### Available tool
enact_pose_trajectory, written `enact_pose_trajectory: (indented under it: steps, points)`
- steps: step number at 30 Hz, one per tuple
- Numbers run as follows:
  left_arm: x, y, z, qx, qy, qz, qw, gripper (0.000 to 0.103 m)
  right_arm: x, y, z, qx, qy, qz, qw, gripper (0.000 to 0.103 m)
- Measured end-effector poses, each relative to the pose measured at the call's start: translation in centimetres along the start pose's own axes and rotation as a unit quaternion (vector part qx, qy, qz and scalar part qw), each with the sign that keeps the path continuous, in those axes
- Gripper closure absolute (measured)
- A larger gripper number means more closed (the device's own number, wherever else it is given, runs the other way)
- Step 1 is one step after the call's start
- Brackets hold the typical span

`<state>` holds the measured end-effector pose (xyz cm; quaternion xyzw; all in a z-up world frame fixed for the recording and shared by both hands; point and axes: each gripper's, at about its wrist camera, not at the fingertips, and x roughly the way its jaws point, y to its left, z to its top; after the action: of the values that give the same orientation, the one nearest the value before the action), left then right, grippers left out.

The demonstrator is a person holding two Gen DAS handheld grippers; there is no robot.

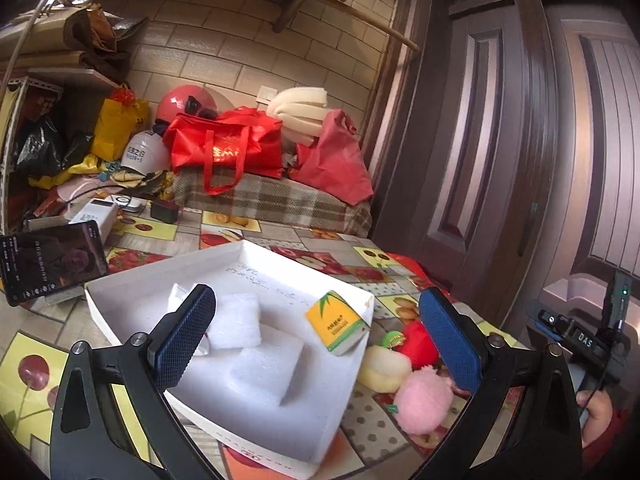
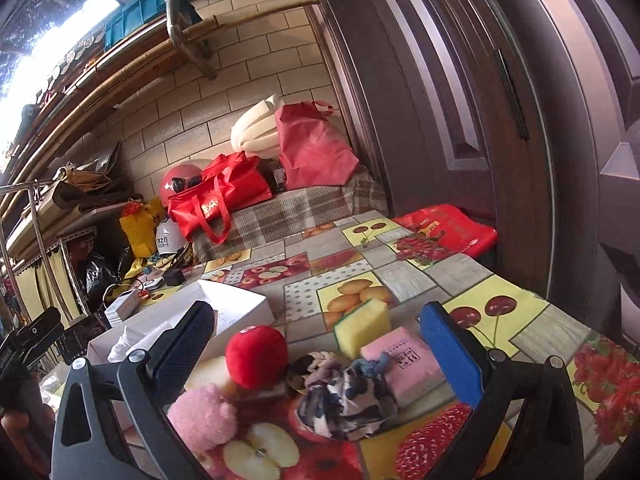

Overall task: Organize soft objects
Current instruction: 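Move both grippers back toward the remaining soft items, then grasp the pink fluffy plush with the left gripper while the right grasps the patterned cloth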

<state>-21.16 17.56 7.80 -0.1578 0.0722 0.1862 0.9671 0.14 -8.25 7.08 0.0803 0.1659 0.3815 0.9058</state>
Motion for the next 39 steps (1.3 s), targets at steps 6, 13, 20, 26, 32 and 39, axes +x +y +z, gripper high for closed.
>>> enact_pose_trajectory:
  steps: [6,13,20,26,32,39]
  points:
    - [5.0,-8.8,-3.4,0.138,0.172,-0.065,0.9731,0.001,1.5,-4.3,0.2,0.034,0.086,-0.01,0.996,0.0]
    - [10.0,-10.9,-5.8,0.168,0.281,-0.044,0.9437,0.001,4.1,-1.5,-2.0,-0.075,0.212,0.032,0.974,0.0]
    - [10.7,-12.3,-7.1,0.201,0.293,-0.034,0.9341,0.014,5.5,1.2,-2.7,-0.15,0.234,0.049,0.959,0.01]
    - [12.3,-12.9,-7.8,0.223,0.321,-0.024,0.9203,0.028,7.7,1.3,-3.7,-0.161,0.292,0.045,0.942,0.034]
    - [11.7,-12.1,-7.4,0.205,0.31,-0.032,0.9278,0.052,6.9,0.5,-4.0,-0.154,0.297,0.046,0.941,0.061]
    - [8.0,-12.1,-5.5,0.2,0.207,-0.047,0.9565,0.052,2.1,-0.5,-2.7,-0.121,0.199,0.063,0.97,0.066]
